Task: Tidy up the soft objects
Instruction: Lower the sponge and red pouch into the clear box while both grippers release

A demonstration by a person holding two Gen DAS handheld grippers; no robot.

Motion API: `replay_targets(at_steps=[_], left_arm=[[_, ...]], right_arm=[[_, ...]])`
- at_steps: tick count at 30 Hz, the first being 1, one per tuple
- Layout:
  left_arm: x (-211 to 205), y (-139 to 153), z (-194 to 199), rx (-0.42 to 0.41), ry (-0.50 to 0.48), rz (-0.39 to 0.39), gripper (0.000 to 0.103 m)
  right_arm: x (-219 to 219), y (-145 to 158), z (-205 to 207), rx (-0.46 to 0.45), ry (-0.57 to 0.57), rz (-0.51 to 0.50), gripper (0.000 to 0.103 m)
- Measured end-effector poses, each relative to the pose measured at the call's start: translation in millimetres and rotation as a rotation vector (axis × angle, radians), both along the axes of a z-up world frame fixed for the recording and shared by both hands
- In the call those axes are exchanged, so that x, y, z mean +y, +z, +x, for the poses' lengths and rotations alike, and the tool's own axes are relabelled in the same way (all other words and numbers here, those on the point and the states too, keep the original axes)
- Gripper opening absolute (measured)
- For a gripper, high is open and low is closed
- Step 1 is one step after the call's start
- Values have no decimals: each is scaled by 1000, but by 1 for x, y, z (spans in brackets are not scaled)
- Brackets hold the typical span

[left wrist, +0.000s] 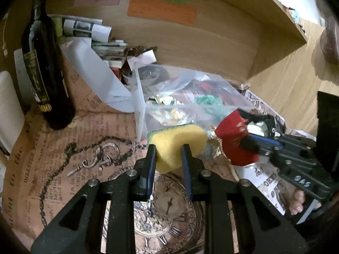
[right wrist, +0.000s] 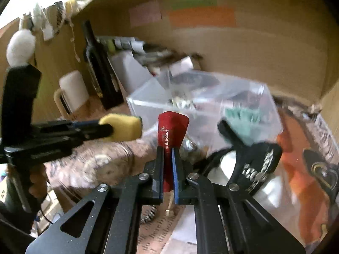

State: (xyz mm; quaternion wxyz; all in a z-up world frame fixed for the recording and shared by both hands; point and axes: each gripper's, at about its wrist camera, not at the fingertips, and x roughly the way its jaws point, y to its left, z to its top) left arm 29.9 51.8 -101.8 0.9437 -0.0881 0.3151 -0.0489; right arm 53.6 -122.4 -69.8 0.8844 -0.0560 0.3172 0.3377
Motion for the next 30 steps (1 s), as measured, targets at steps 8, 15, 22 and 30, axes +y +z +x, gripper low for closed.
replay_targets(at_steps=[8,15,22,30], left_arm=[[-1,32,10,-79,12,26,23],[-1,56,35,-122,20,44,24],[-3,60,78,-77,13,72,24],[-8,37,123,38,-17,88,24]], right_arm=[[-7,48,3,-129,-35,68,6],[-12,76,25,-224,-100,82,6],[-8,73,62,-228,-140,17,6],[2,45,101,-117,-129,-79,6]])
